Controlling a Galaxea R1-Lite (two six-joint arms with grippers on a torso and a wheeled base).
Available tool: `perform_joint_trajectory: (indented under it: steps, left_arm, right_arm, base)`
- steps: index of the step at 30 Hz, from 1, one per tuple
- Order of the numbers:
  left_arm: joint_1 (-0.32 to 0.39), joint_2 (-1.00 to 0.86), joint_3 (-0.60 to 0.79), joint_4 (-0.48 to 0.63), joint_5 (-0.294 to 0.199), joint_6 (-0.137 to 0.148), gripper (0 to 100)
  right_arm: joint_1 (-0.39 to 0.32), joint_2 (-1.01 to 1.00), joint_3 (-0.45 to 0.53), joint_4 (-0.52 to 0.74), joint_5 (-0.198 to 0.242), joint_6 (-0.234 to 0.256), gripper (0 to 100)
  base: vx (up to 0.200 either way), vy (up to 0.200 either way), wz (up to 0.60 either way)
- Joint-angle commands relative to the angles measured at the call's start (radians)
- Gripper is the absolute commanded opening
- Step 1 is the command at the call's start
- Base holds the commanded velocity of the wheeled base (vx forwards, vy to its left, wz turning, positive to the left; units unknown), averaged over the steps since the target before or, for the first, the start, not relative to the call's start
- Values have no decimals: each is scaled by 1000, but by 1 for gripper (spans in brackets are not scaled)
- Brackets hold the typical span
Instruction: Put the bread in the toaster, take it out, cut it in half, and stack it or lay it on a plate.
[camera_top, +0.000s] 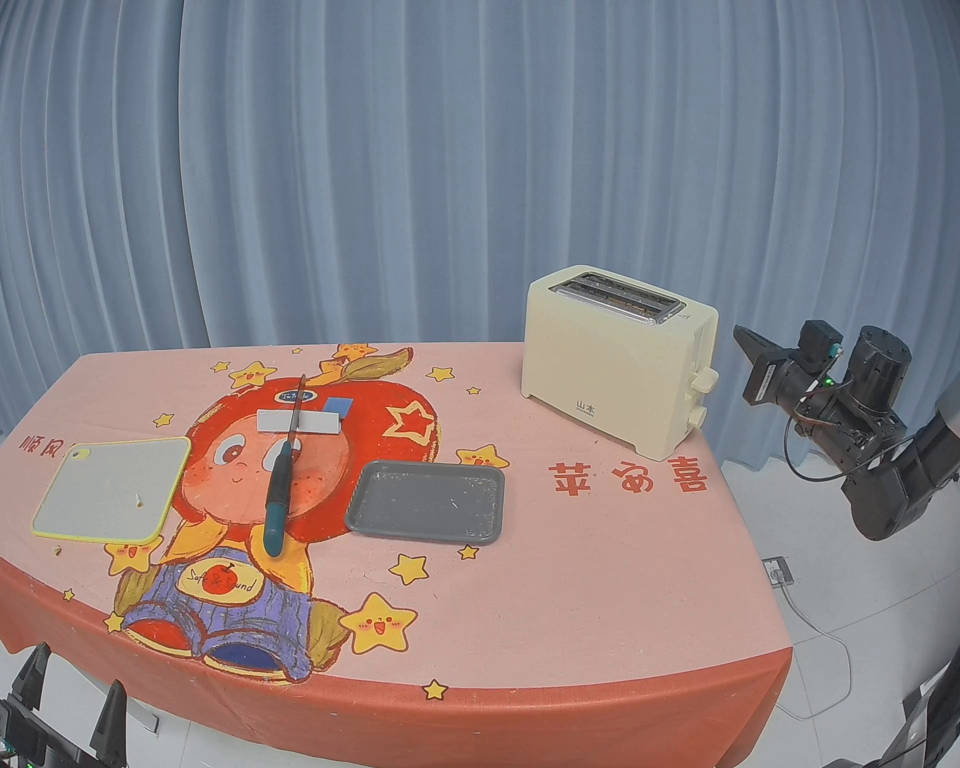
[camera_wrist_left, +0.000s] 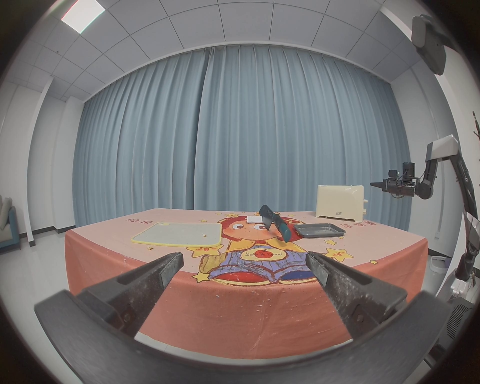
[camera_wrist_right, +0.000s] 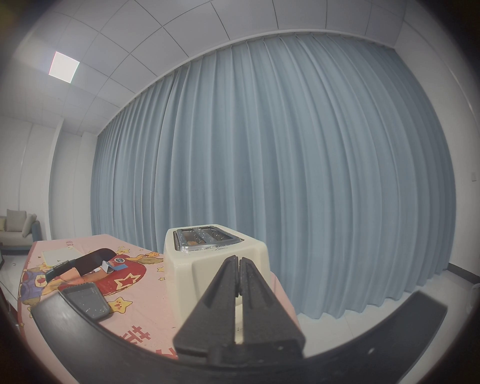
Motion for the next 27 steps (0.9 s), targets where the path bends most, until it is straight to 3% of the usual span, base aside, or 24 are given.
perform_joint_trajectory:
  steps: [1,6,11,14,27]
  left_arm:
    - [0,0,18,0,0,0,100]
    - [0,0,18,0,0,0,100]
    - [0,0,18,0,0,0,100]
    - [0,0,18,0,0,0,100]
    - [0,0,18,0,0,0,100]
  right_arm:
    - [-3,-111,68,5,-26,5,0]
    - [-43,-227,160,5,-79,9,0]
    - [-129,-350,289,4,-73,11,0]
    - [-182,-405,316,-1,-64,-1,0]
    - [-135,-592,376,9,-12,2,0]
  base:
    - [0,0,0]
    - [0,0,0]
    - [0,0,0]
    - [0,0,0]
    - [0,0,0]
